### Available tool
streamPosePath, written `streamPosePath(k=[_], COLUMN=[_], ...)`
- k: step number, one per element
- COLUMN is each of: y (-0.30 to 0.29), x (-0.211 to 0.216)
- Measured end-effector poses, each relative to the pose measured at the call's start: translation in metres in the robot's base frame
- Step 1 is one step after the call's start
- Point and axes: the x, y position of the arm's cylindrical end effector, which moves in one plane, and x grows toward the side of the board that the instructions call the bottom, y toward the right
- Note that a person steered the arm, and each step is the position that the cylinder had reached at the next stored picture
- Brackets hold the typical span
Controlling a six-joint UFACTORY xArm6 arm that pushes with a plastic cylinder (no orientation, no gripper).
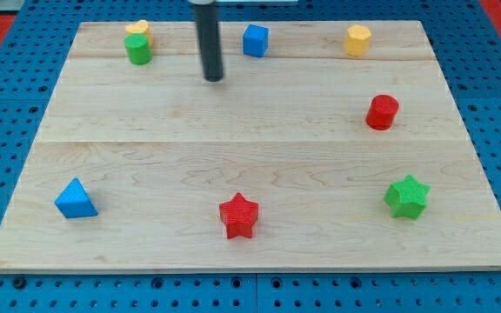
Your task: Push the blue cube towards the green circle
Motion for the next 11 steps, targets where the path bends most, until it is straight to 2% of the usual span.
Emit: streamPosePath(k=[1,2,5,6,9,11], y=[0.067,0.101,0.095,0.062,0.055,0.040], x=[-0.004,-0.026,-0.104,-0.104,-0.052,-0.052])
